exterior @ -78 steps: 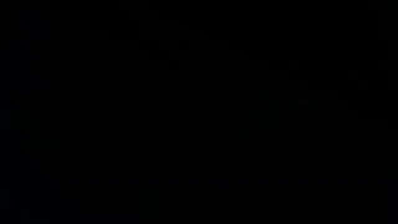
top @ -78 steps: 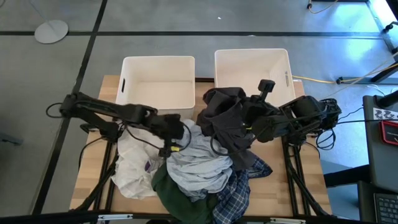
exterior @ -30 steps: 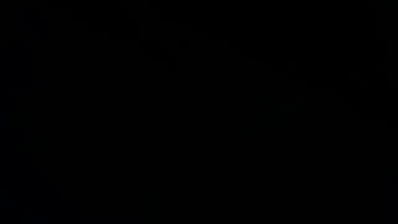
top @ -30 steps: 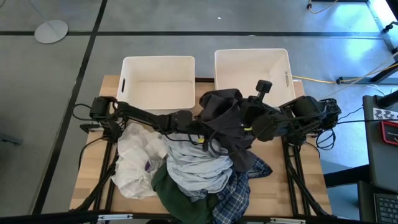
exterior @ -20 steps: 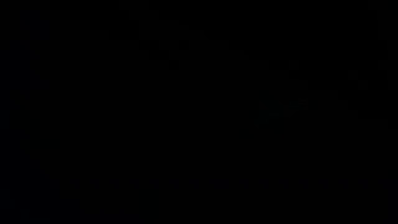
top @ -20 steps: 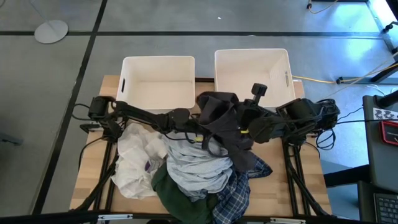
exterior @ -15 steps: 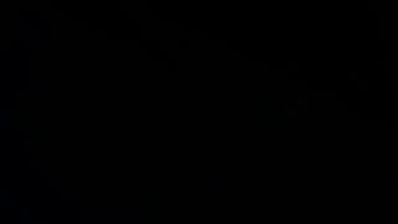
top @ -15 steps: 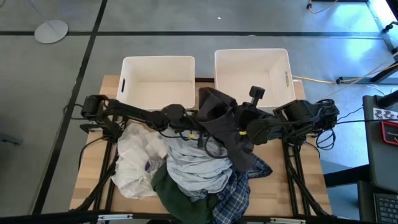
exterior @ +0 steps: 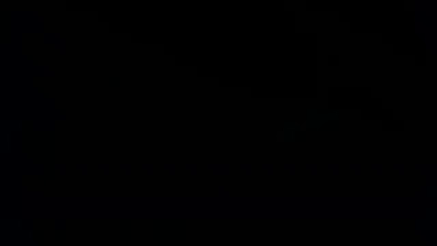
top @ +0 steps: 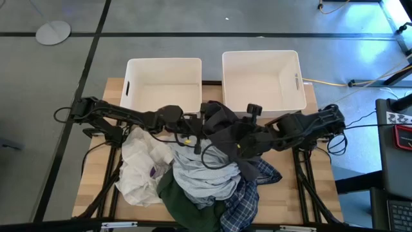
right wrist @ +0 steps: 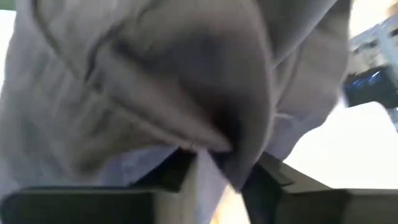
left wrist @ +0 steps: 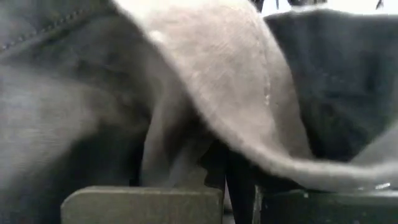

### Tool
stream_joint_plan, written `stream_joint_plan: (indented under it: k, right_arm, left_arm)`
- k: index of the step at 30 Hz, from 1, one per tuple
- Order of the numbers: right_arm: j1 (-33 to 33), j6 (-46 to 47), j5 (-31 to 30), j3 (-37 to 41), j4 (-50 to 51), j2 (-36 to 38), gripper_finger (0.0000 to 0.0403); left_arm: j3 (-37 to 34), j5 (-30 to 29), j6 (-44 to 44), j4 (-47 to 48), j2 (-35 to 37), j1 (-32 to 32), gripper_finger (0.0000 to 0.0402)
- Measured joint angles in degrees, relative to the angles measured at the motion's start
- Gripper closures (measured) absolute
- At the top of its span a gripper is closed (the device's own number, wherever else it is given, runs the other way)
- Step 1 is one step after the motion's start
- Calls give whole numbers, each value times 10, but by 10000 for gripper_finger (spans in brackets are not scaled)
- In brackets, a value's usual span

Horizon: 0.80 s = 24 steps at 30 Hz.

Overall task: Sort clothes
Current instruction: Put the black pants into the right white bin

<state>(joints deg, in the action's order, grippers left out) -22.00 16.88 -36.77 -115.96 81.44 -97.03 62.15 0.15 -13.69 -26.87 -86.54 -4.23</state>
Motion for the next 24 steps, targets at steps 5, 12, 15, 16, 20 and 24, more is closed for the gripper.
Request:
stream_joint_plan:
  k: [5, 12, 15, 16, 20, 24]
  right_arm:
    - [-4, 110, 134, 1, 74, 0, 204]
    - [-57, 197, 182, 27, 84, 2, 159]
    - [-88, 223, 150, 52, 85, 1, 158]
    - [-98, 235, 135, 59, 86, 0, 159]
    - [-133, 282, 95, 104, 84, 1, 164]
    - [-155, 308, 59, 173, 76, 1, 166]
  left_arm:
    - [0, -10, -2, 20, 0, 7, 401]
    - [0, -11, -2, 23, 0, 10, 401]
    - [0, -11, -2, 24, 0, 10, 401]
    - [0, -11, -2, 24, 0, 9, 401]
    - [0, -11, -1, 31, 0, 10, 401]
    - [0, -11, -2, 46, 0, 10, 401]
